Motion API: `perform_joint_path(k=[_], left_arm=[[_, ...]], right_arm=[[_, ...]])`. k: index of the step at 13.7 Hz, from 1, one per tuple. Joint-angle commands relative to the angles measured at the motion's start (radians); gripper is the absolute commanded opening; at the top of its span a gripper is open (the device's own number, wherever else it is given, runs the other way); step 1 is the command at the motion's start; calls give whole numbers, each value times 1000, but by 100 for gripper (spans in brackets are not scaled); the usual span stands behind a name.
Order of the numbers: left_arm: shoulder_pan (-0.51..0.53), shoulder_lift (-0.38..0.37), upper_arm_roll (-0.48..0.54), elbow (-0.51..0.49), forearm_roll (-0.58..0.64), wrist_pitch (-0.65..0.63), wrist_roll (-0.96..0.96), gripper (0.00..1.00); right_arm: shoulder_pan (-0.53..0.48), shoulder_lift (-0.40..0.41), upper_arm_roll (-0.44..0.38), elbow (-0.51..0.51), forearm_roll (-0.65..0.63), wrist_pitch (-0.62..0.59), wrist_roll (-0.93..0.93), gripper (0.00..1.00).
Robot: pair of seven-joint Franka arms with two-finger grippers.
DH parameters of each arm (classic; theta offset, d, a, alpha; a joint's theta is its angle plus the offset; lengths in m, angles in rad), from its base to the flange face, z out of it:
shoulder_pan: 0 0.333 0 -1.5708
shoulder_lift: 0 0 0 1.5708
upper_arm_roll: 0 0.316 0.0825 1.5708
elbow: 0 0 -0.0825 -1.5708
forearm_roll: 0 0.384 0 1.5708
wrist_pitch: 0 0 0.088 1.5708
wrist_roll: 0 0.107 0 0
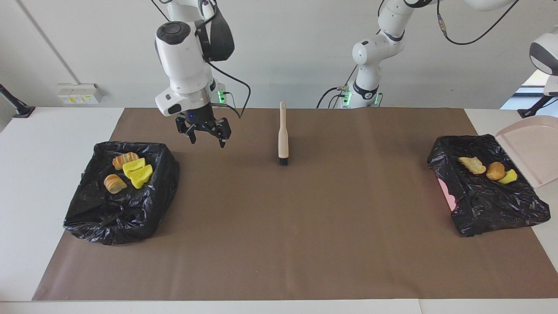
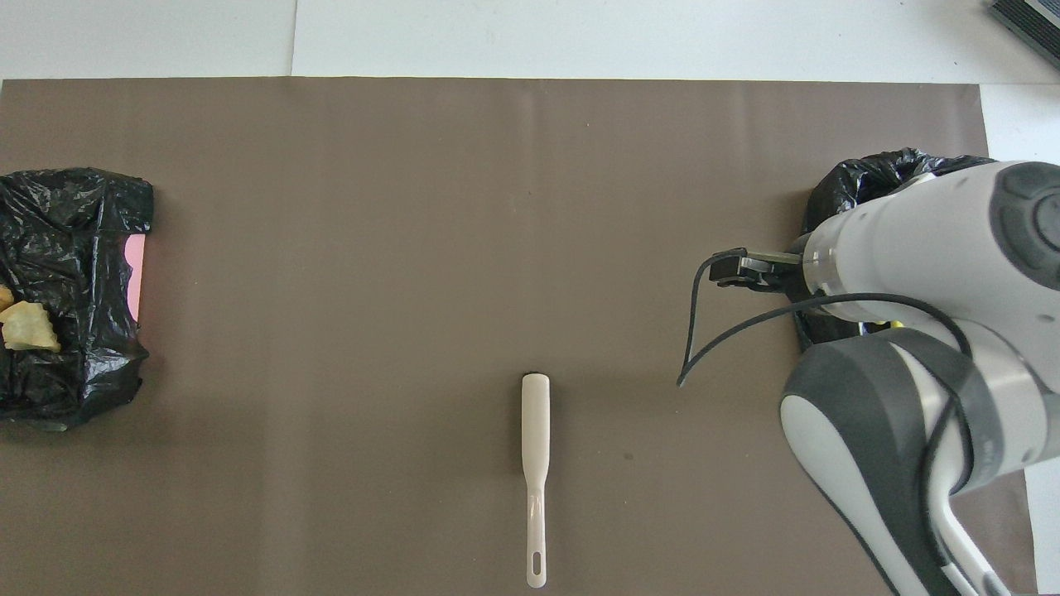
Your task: Sweep and dump trash in bin
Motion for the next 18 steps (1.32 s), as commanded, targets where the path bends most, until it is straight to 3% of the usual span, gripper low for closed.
perform_joint_path(k=[1,5,10,13,18], left_arm=[[-37,-31,-6,18,-30,-56,-27,0],[-90,-43,-9,2,-336,-164,-165,0],[-332,-65,-10,-48,-515,-313,-674,0],[-465,-60,-10,-71,-631,-317,-990,0],[-711,10,-10,-55,-785,-240,-1542,0]], right_arm=[[-56,-32,12,66,-13,-112,-78,100],[-128,-58,9,147,-5,-235,-157,100],[-148,-86,-71,236,-11,-378,-332,100],[-147,-135,-85,186,3,-392,-334,100],[-133,-135,-83,184,3,-369,-323,100]])
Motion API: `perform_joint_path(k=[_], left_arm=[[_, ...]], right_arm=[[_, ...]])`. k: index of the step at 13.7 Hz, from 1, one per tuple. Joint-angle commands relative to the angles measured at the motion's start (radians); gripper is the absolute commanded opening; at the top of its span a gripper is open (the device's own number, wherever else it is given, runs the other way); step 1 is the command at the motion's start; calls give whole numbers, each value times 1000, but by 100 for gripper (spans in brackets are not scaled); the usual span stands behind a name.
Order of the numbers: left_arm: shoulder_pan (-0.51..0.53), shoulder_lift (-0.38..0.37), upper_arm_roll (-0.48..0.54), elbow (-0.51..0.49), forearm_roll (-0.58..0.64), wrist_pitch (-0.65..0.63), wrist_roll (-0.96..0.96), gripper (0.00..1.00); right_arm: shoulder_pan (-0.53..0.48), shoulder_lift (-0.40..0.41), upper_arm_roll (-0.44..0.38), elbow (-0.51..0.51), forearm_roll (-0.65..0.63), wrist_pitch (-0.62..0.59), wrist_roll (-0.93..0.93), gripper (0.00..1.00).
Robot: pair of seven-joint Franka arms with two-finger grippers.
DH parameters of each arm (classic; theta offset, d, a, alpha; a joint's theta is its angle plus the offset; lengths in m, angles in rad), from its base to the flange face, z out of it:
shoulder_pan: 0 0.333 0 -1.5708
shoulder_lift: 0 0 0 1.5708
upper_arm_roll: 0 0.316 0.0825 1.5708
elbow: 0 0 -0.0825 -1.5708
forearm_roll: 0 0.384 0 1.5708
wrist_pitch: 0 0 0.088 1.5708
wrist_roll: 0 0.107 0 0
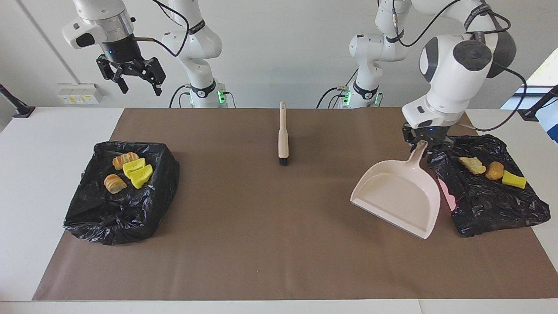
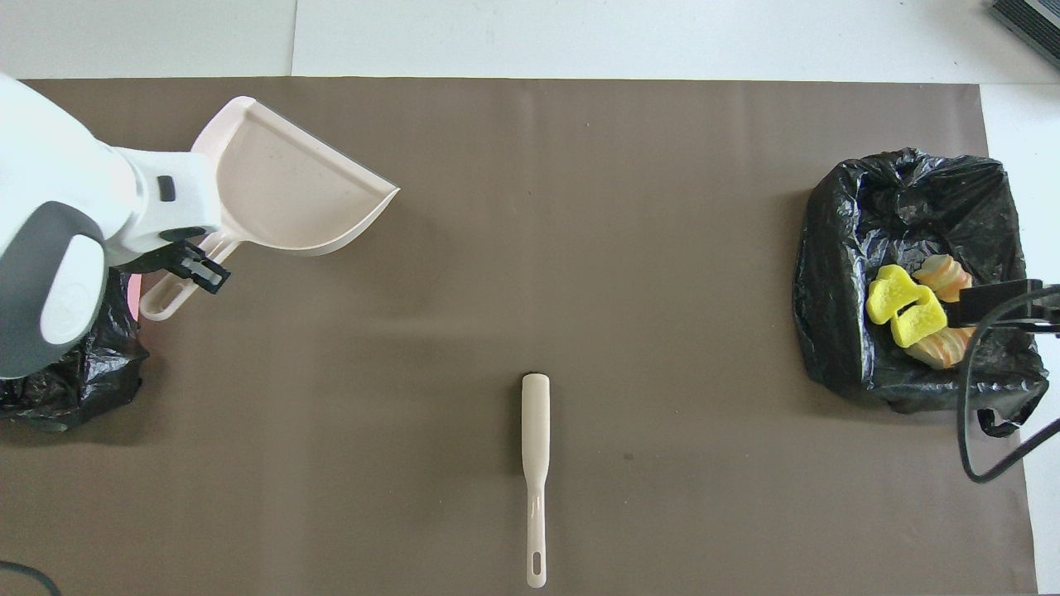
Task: Sweep and dump trash in bin
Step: 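Return the dustpan to the mat center with the left gripper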
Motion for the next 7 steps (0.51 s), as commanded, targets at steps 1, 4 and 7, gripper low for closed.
perform_joint_path(k=[1,4,7], left_arm=[[-138,65,24,20,-69,69,-270,0],[-277,198,22,102,-75,132,-565,0],[-360,316,24,206,-96,172,-739,0]], right_arm=[[2,-21,3,-27,2,17,-23,100],[-9,-18,3,-25,4,20,-15,100],[-9,-15,1,-16,2,9,-17,100]])
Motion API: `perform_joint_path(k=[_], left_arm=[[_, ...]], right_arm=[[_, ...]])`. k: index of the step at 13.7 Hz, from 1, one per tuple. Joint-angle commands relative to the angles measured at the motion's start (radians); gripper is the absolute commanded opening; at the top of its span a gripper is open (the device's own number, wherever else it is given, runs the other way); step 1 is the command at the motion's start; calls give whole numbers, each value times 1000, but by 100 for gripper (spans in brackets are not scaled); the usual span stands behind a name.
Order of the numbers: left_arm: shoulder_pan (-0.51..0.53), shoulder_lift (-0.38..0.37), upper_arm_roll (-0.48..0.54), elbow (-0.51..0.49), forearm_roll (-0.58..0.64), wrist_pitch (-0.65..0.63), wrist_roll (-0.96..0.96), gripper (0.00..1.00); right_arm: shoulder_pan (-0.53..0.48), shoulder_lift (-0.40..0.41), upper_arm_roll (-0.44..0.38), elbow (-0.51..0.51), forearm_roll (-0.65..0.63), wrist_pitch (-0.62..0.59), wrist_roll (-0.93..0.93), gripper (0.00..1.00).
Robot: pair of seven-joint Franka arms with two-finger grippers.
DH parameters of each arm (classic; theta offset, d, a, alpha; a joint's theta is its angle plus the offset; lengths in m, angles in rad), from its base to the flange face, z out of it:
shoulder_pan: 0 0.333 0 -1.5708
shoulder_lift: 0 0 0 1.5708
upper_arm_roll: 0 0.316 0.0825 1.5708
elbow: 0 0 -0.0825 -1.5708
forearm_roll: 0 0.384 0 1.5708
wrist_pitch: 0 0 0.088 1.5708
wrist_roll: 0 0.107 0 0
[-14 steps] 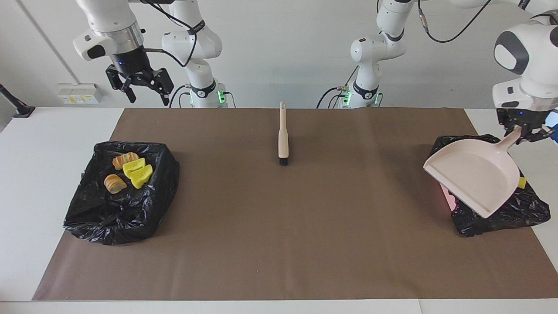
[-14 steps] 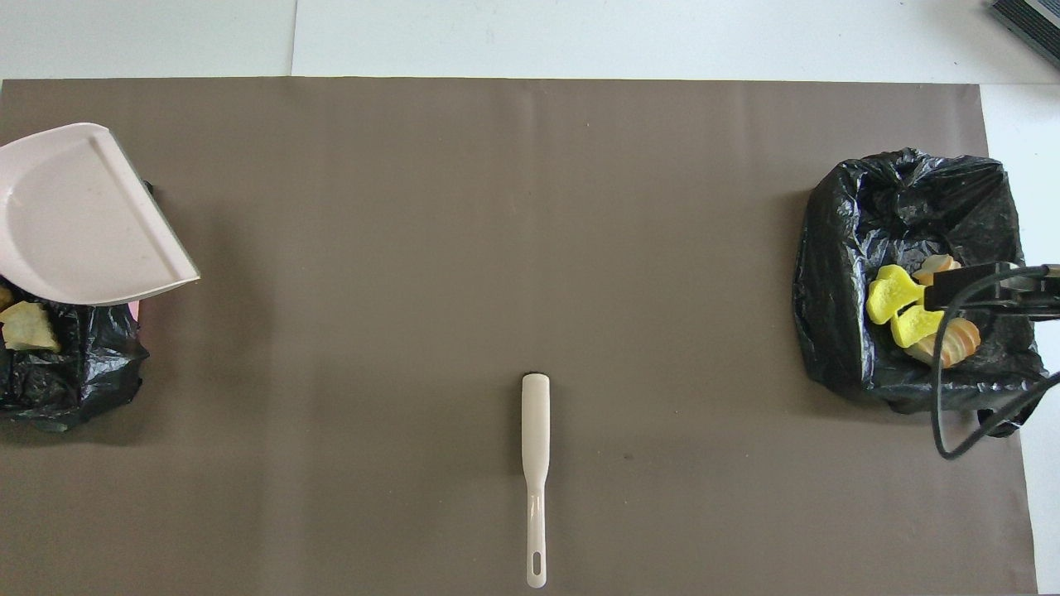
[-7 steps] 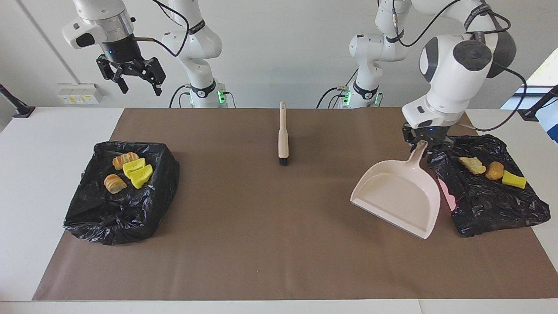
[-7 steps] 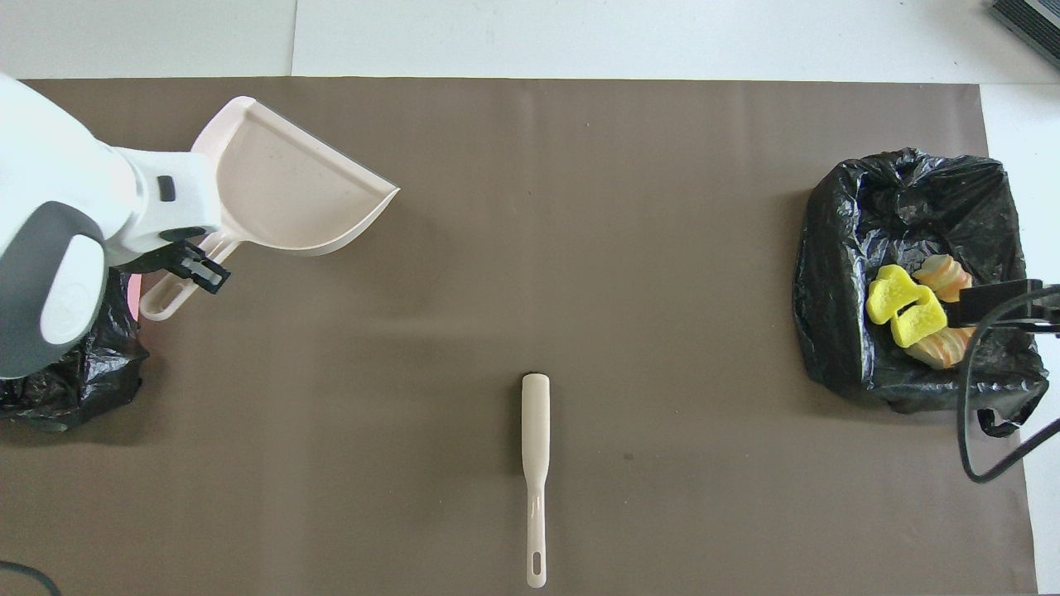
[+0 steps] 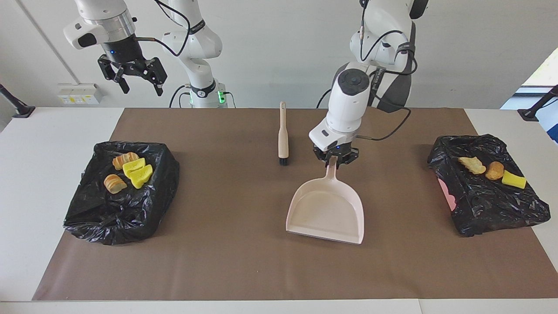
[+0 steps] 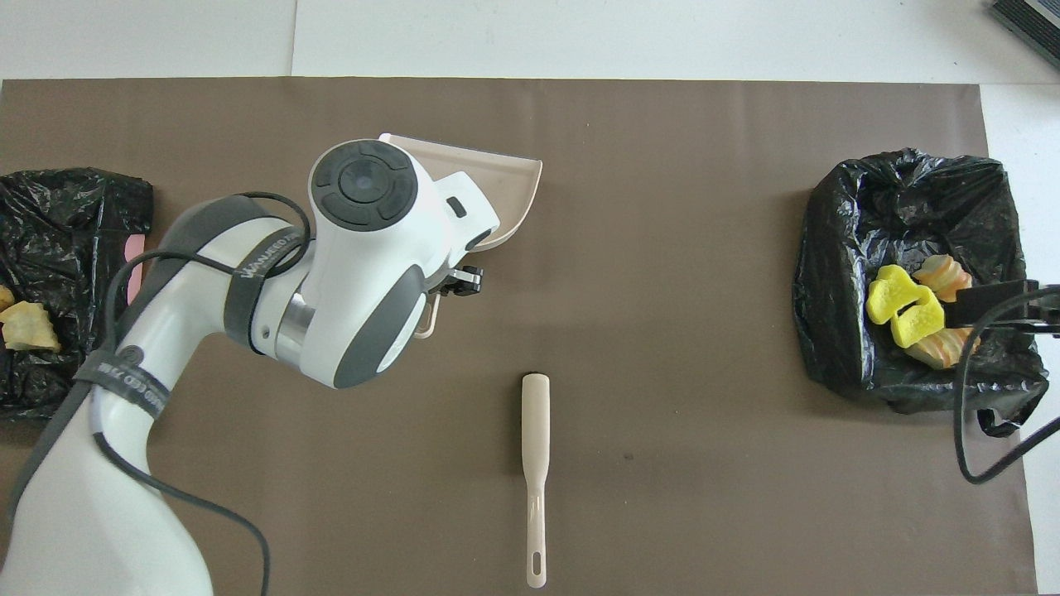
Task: Sweep and dump trash in bin
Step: 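Return the dustpan to the mat center with the left gripper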
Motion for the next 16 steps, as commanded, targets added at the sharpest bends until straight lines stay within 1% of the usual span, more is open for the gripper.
perform_joint_path(k=[1,2,4,5,6,9,10,11,12,13,14,15,16], left_arm=[[-69,123,25,156,-28,5,-129,0],[-86,148,25,177,-28,9,-153,0],[-128,230,26,241,-20,40,-215,0],[-130,270,26,277,-19,48,-242,0],[-131,291,26,295,-19,55,-256,0],[-131,294,23,283,-25,80,-255,0],[-130,294,23,282,-26,87,-253,11],[-130,291,23,276,-26,110,-253,27],[-131,288,23,265,-26,124,-252,36],[-130,288,23,259,-23,123,-249,56],[-131,286,25,260,-14,118,-247,63],[-130,285,25,260,-13,117,-247,74],[-130,277,26,260,-11,117,-247,92]], right_arm=[[-12,-15,3,-16,4,9,-17,100],[-12,-15,3,-16,4,9,-17,100],[-12,-15,3,-16,2,9,-17,100],[-12,-15,3,-16,2,8,-17,100],[-12,-15,3,-16,2,8,-17,100],[-12,-15,3,-16,2,9,-17,100],[-10,-13,3,-16,2,9,-17,100],[-10,-13,3,-16,2,8,-17,100],[-10,-13,3,-16,2,8,-17,100],[-10,-12,3,-16,-8,8,-14,100],[-9,-9,-1,-16,-14,8,-12,100],[-4,-9,-18,-16,-14,8,-12,100],[3,-9,-35,-16,-14,8,-14,100]])
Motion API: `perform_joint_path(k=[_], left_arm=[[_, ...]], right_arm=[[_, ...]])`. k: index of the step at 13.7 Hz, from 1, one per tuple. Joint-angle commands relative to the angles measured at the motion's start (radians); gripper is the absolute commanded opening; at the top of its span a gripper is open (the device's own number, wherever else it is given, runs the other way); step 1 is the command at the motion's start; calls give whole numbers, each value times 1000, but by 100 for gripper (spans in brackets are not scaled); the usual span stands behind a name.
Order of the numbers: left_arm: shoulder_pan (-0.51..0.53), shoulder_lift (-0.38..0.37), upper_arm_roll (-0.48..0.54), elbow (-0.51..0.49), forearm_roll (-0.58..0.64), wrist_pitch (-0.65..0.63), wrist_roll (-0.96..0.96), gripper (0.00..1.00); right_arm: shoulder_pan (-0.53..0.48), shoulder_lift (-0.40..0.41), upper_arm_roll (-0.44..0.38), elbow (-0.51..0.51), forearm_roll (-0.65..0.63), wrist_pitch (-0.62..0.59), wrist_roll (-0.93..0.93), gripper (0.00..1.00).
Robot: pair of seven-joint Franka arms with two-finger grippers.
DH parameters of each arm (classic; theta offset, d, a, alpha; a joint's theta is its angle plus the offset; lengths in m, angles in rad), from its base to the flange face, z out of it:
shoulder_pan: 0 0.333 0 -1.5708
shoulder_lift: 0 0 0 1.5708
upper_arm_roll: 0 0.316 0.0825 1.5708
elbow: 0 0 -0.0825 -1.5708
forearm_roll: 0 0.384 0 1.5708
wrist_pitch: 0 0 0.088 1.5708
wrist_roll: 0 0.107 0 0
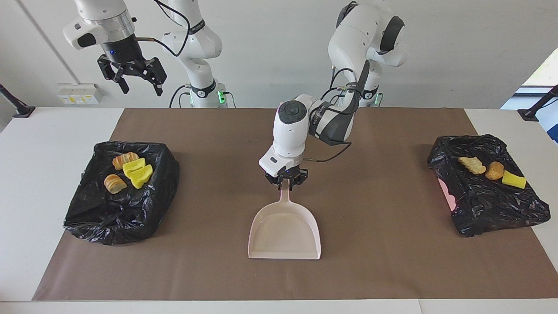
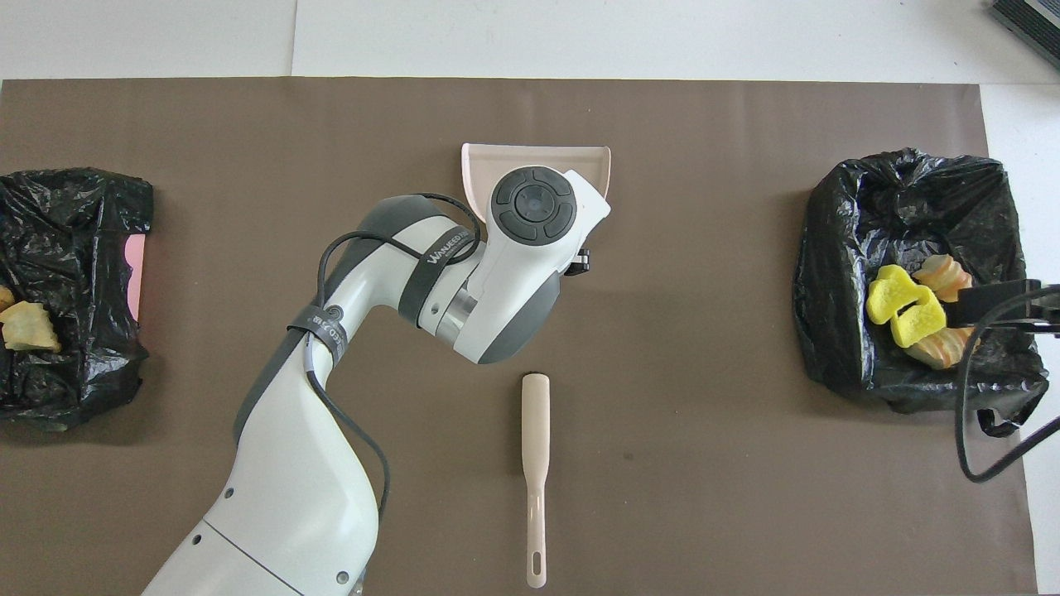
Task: Sweep and dump trash in bin
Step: 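Return the dustpan to the mat center with the left gripper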
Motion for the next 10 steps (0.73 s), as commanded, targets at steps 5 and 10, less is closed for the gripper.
perform_joint_path(k=[5,10], left_arm=[[70,-251,28,-199,23,-16,157,100],[223,-515,28,-333,23,-164,426,100]], right_arm=[[85,-9,-78,-15,-14,8,-15,100],[108,-11,-84,-14,1,8,-15,100]])
